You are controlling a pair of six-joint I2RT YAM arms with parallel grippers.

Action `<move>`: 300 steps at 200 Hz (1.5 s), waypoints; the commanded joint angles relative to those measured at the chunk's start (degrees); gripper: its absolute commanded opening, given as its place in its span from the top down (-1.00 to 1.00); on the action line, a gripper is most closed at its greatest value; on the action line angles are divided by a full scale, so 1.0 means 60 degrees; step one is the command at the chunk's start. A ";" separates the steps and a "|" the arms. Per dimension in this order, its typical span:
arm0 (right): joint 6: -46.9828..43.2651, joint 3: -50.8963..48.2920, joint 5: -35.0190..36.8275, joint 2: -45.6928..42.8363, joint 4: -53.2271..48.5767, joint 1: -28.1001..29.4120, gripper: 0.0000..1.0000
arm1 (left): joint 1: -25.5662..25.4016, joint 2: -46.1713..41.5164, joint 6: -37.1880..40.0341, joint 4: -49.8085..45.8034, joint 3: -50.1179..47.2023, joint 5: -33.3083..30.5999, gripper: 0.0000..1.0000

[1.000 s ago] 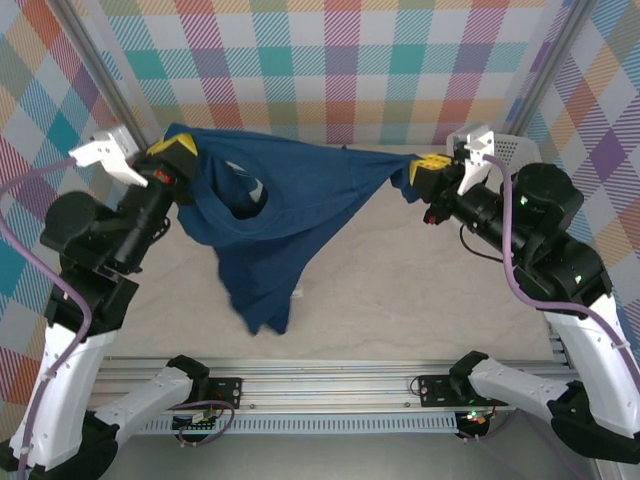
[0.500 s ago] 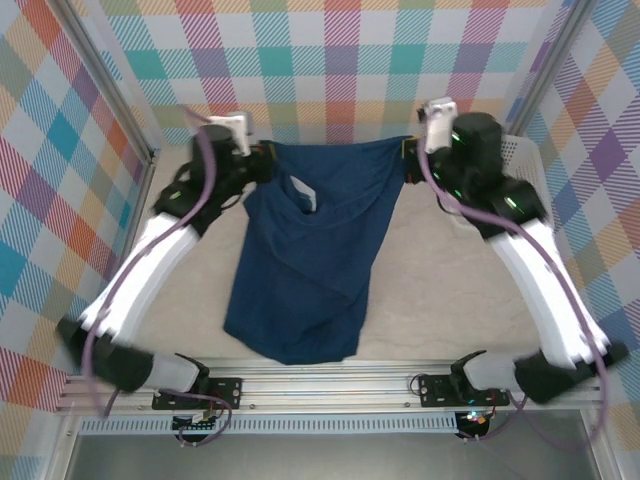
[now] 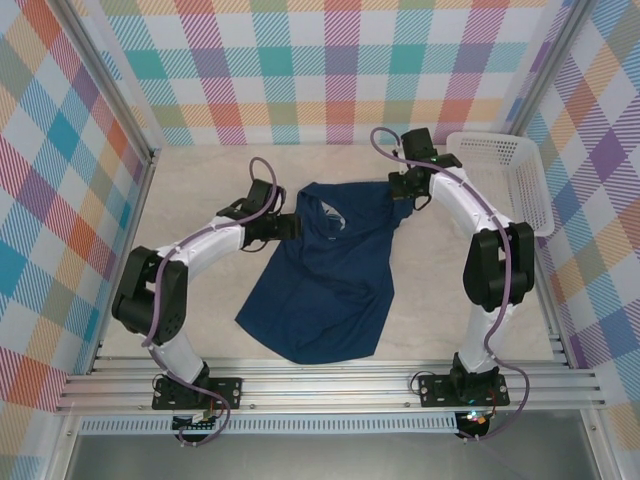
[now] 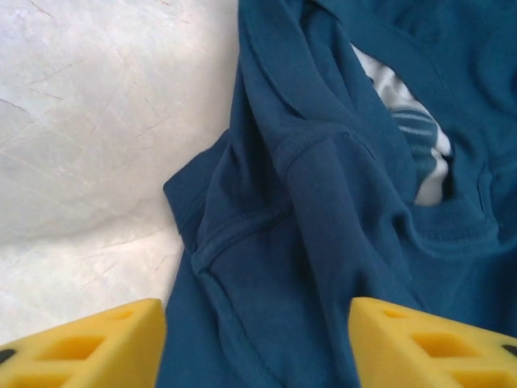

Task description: Fold the inside-out t-shirt

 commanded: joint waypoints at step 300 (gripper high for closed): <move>0.0034 -0.0873 -0.1045 -0.1511 0.0669 -0.0487 1.00 | 0.0881 0.3974 0.0844 0.0118 0.3365 0.1035 0.02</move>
